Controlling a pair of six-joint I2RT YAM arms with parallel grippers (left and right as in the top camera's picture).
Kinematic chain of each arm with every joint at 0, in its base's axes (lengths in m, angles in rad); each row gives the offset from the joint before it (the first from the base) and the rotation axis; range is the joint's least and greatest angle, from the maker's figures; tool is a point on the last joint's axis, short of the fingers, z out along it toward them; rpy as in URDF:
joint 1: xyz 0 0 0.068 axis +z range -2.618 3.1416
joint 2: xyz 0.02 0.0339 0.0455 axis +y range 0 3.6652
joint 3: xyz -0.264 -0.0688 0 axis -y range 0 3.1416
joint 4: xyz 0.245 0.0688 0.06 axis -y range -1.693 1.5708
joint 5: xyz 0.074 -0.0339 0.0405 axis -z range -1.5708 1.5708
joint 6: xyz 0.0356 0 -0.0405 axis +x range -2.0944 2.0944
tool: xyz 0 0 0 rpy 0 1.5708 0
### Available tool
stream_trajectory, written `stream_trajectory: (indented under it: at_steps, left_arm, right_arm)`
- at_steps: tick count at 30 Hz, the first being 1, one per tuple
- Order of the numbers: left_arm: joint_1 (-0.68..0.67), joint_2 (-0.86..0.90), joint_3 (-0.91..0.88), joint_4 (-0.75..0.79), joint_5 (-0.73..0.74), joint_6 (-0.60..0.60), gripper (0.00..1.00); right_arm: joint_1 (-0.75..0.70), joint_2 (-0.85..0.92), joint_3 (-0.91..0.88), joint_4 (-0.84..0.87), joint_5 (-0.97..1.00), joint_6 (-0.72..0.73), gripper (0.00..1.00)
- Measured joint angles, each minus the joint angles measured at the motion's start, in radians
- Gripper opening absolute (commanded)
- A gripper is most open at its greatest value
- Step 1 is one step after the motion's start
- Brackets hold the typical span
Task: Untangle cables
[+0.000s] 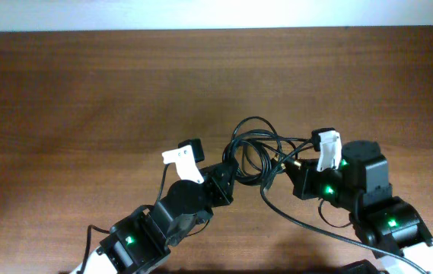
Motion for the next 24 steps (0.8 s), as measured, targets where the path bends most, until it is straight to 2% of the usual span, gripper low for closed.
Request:
stream_trajectory:
  at_steps: [5, 15, 24]
  left_arm:
    - [0.0, 0.0, 0.0, 0.0, 0.002, 0.0, 0.0]
    - [-0.001, -0.006, 0.0, -0.007, -0.138, 0.062, 0.0]
    - [-0.001, -0.014, 0.002, -0.146, -0.19, 0.114, 0.0]
  right_arm:
    - [0.0, 0.028, 0.0, -0.019, 0.002, -0.001, 0.04]
    - [0.0, 0.029, 0.0, -0.056, 0.047, -0.002, 0.04]
    - [0.0, -0.006, 0.0, -0.06, 0.086, -0.005, 0.04]
